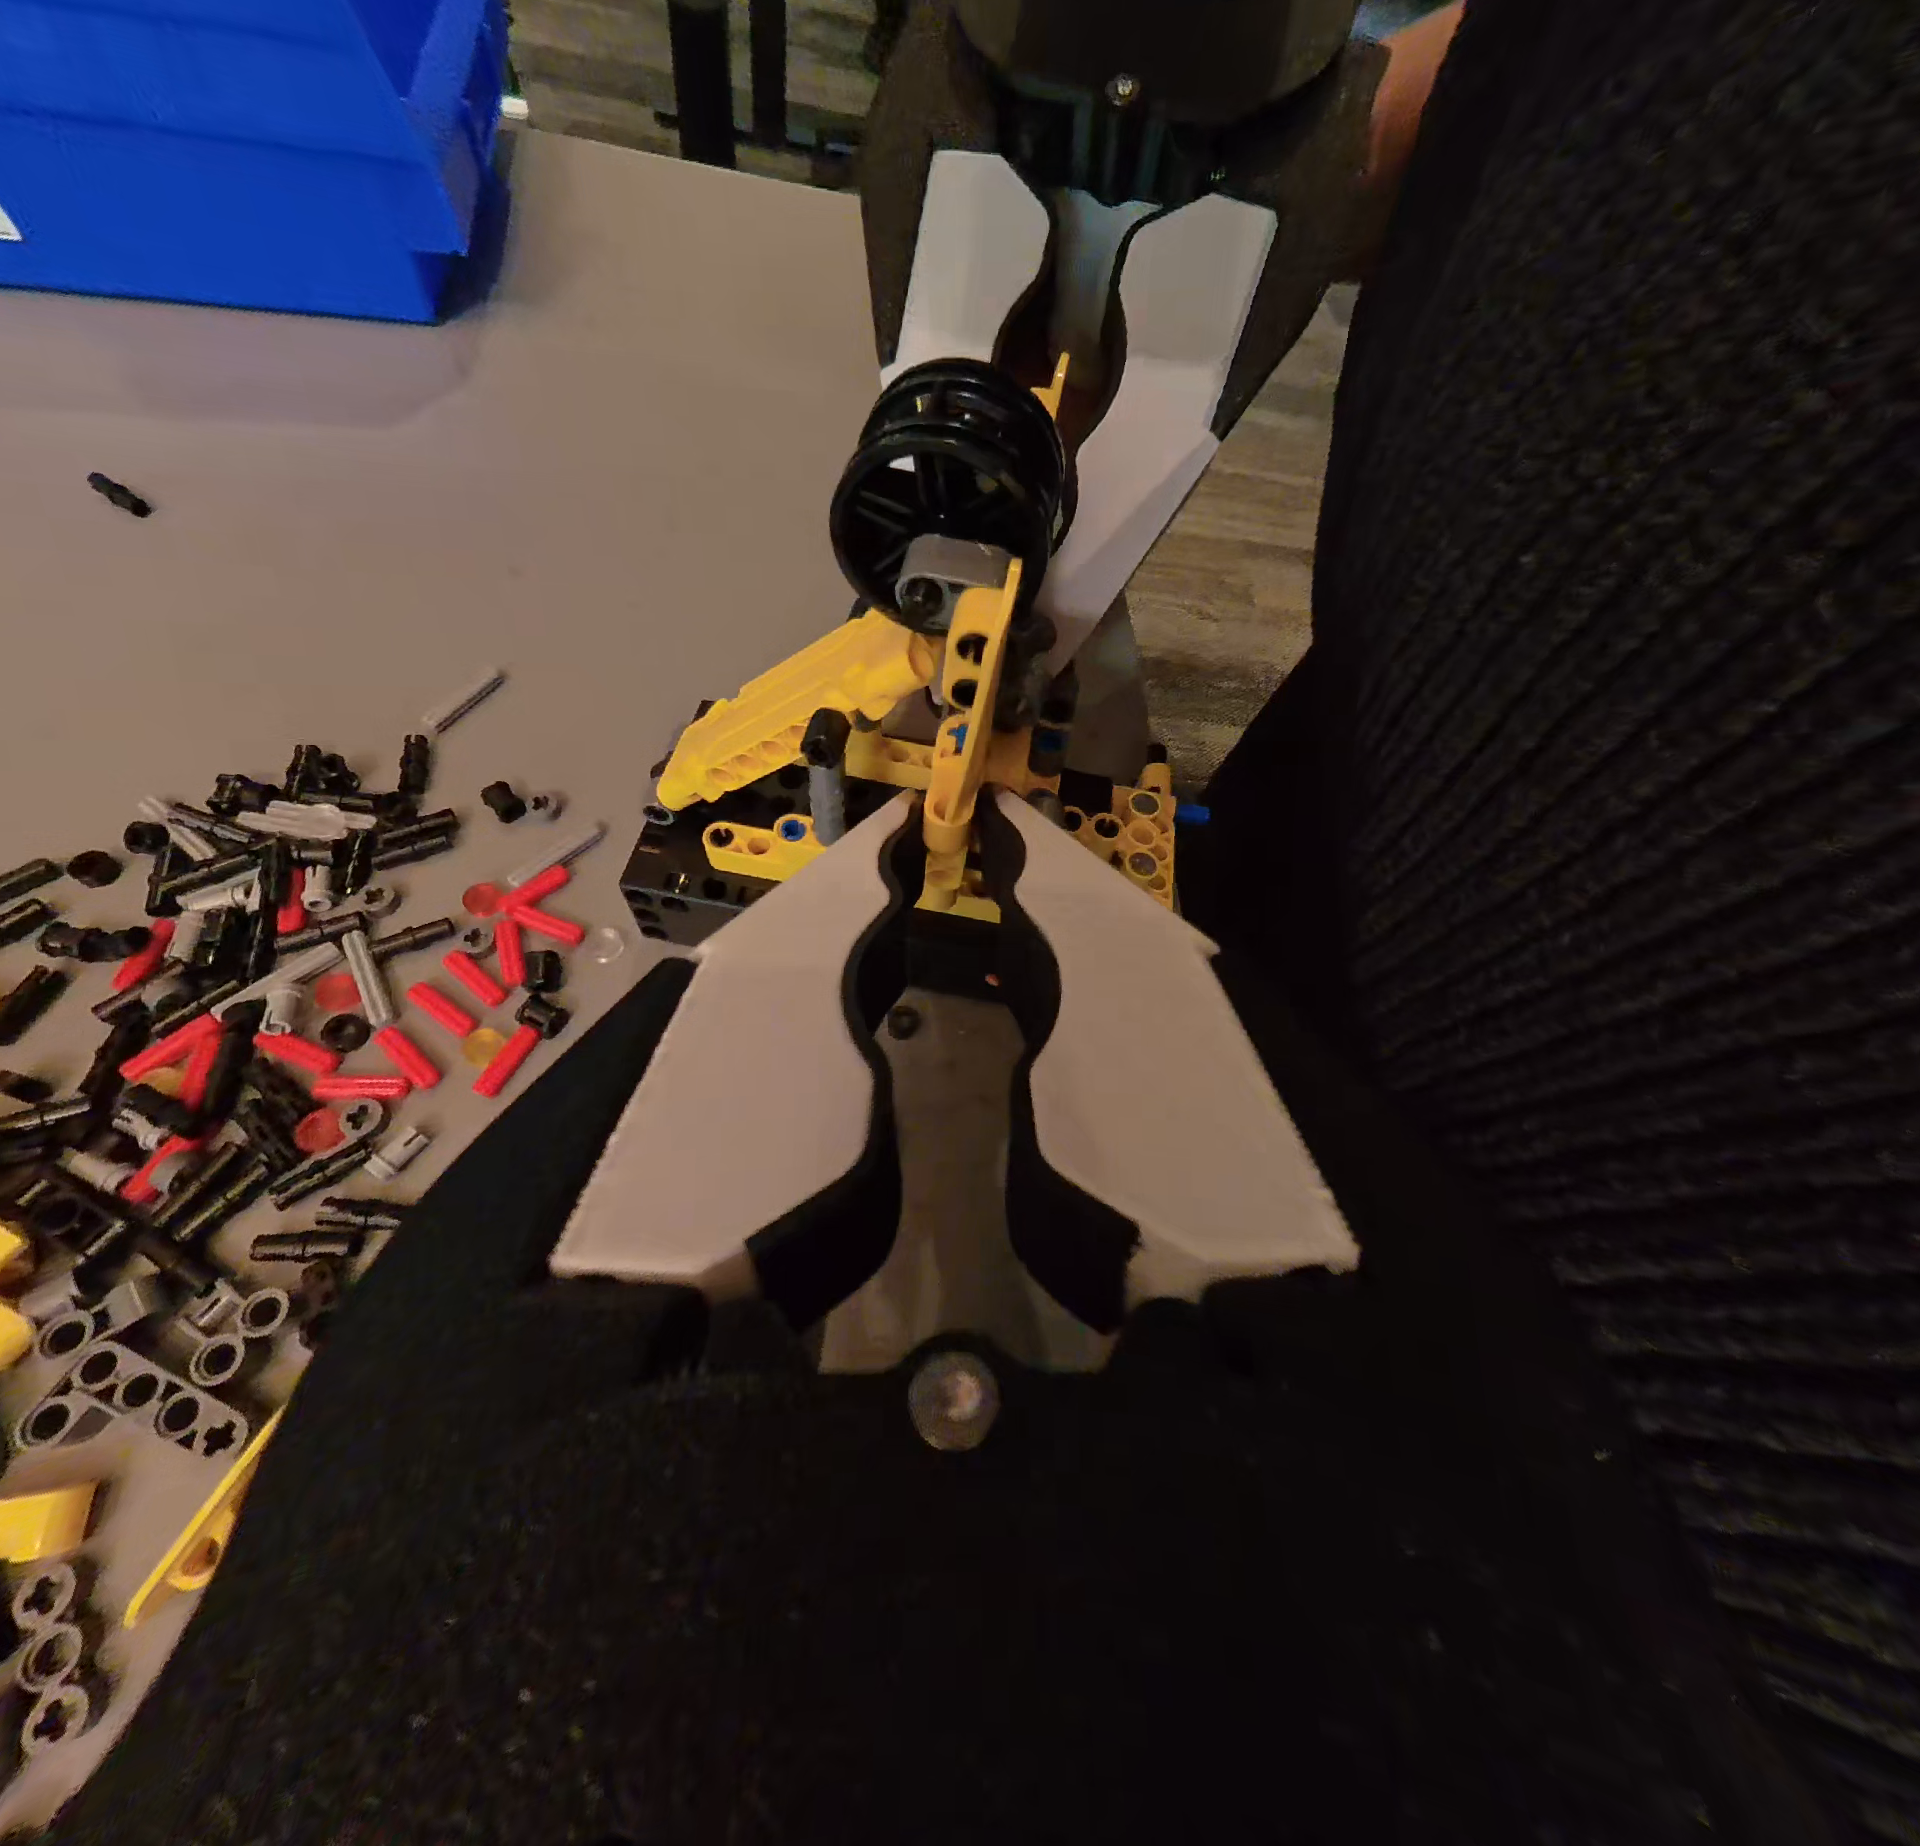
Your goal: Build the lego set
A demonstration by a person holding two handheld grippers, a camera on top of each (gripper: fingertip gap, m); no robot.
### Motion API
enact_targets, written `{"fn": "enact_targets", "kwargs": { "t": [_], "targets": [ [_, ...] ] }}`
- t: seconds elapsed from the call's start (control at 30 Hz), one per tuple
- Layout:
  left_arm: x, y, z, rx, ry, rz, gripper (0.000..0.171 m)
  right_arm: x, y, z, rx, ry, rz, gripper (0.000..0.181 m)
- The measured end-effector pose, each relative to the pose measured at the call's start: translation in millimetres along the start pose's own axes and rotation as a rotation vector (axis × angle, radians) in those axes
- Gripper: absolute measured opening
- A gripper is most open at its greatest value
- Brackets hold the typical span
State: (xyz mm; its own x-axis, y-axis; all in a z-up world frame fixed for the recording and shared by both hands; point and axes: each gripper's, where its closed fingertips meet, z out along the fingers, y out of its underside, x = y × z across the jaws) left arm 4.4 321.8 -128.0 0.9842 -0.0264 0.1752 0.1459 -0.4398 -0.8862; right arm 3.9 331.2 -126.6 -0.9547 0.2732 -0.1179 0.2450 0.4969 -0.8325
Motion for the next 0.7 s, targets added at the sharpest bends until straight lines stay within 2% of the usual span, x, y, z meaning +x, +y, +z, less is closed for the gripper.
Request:
{"fn": "enact_targets", "kwargs": {
  "t": [0.3, 0.5, 0.7],
  "targets": [
    [-1, 0, 0, 0.028, -0.008, -0.040, 0.011, 1, -1, -1, 0.081, 0.082, 0.039, 0.007],
    [2, 0, 1, 0.040, 0.014, -0.066, 0.011, 5, -2, -8, 0.163, 0.285, -0.029, 0.013],
    [9, 1, 4, -0.013, -0.001, -0.005, 0.010, -2, 4, -18, 0.218, 0.286, 0.033, 0.011]
  ]
}}
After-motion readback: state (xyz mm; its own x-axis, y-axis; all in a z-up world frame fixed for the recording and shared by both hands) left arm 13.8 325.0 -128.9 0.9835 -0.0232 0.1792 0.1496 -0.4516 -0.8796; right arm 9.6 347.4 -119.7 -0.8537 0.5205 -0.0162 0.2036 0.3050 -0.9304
